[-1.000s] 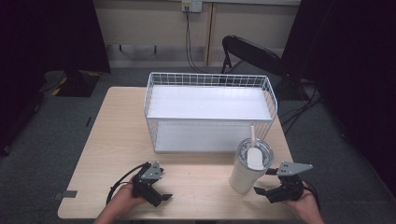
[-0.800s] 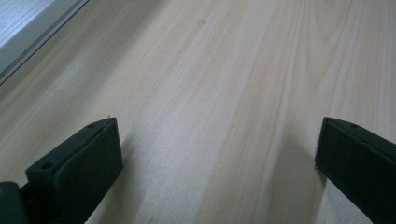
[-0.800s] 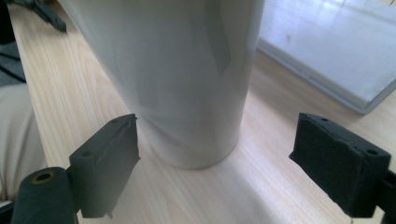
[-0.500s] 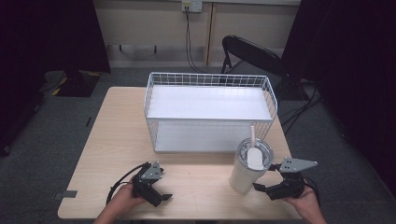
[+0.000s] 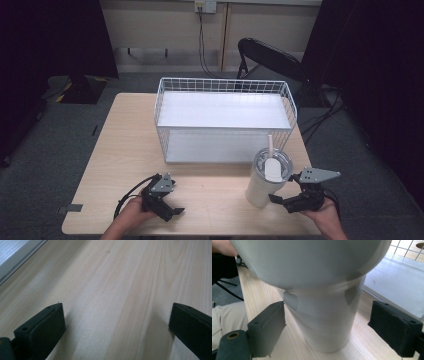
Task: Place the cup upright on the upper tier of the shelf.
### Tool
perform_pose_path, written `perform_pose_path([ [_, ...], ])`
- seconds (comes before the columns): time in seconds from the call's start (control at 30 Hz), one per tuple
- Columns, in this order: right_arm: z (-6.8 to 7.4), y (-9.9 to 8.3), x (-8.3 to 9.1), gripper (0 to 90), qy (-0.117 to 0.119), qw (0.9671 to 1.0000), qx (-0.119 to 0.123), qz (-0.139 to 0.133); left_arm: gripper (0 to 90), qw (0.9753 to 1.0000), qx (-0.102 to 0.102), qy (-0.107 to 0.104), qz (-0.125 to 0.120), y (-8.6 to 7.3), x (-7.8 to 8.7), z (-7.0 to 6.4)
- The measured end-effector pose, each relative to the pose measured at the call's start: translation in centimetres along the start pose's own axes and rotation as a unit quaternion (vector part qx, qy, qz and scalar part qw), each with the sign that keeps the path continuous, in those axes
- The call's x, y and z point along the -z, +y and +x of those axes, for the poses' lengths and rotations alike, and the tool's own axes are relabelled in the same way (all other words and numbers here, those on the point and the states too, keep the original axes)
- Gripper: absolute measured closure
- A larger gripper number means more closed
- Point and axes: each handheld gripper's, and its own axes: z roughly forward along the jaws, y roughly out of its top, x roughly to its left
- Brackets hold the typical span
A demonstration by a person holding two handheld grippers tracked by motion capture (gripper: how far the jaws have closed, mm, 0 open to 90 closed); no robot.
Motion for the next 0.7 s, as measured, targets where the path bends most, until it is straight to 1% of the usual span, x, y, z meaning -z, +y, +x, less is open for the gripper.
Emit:
perform_pose_path([
  [0.3, 0.3, 0.2, -0.5, 11.7, 0.003, 0.9999, -0.003, -0.009, 0.0, 1.0, 0.0, 0.0, 0.0, 0.0, 0.0, 0.0],
  [0.33, 0.4, 0.3, -0.7, 11.5, 0.005, 0.9999, -0.004, -0.016, 0.0, 1.0, 0.0, 0.0, 0.0, 0.0, 0.0, 0.0],
  [0.37, 0.4, 0.3, -0.7, 11.5, 0.005, 0.9999, -0.004, -0.016, 0.0, 1.0, 0.0, 0.0, 0.0, 0.0, 0.0, 0.0],
  [0.4, 0.4, 0.5, -0.8, 11.5, 0.009, 0.9997, -0.005, -0.024, 0.0, 1.0, 0.0, 0.0, 0.0, 0.0, 0.0, 0.0],
  [0.7, 0.5, 0.9, -1.0, 10.5, 0.009, 0.9995, -0.003, -0.03, 0.0, 1.0, 0.0, 0.0, 0.0, 0.0, 0.0, 0.0],
])
